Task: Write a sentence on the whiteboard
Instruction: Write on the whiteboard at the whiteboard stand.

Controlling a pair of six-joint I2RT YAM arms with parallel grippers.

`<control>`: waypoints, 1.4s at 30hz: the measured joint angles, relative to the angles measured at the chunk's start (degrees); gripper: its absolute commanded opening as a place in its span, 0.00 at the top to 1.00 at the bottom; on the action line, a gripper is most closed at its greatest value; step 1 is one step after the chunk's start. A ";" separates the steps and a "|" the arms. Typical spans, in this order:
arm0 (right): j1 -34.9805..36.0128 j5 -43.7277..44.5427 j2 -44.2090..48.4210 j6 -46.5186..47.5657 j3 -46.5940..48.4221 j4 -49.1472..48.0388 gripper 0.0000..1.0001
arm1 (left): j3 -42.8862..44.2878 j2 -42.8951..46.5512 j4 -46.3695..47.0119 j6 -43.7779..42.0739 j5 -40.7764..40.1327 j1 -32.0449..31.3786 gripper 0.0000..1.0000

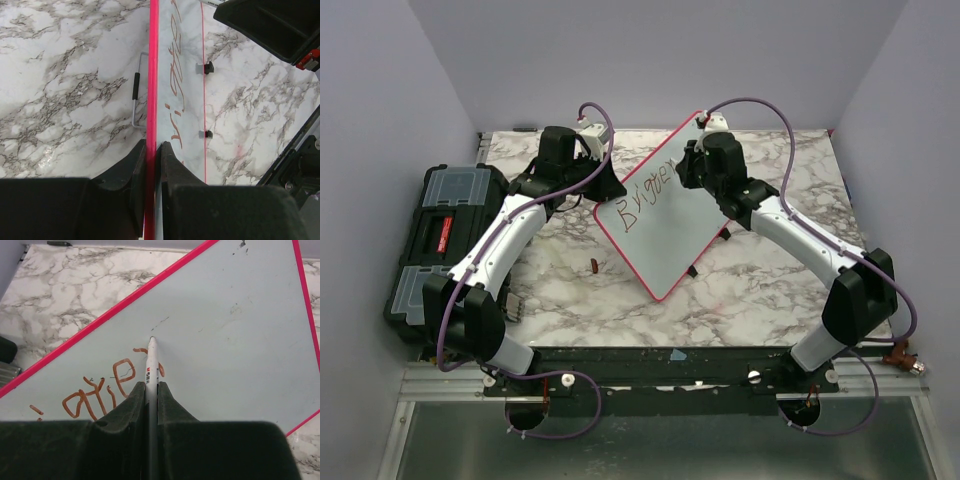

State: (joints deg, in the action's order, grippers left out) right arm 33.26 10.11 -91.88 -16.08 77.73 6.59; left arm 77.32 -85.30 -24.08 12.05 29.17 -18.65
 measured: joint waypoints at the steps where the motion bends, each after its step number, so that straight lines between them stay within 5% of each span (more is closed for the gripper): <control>1: 0.00 0.20 0.00 0.26 0.07 0.09 0.99 | 0.00 0.00 0.02 0.00 0.02 0.00 1.00; 17: 0.00 8.48 8.04 4.76 0.85 4.20 0.99 | 0.00 0.02 0.81 -0.24 0.09 -0.11 1.00; 42: 0.00 9.79 18.32 4.26 -9.51 5.09 0.99 | 0.00 0.02 0.87 -0.17 0.13 -0.11 1.00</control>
State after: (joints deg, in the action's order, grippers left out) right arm 33.26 19.90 -73.56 -11.81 68.23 11.68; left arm 77.32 -85.27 -23.20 11.88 29.30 -18.76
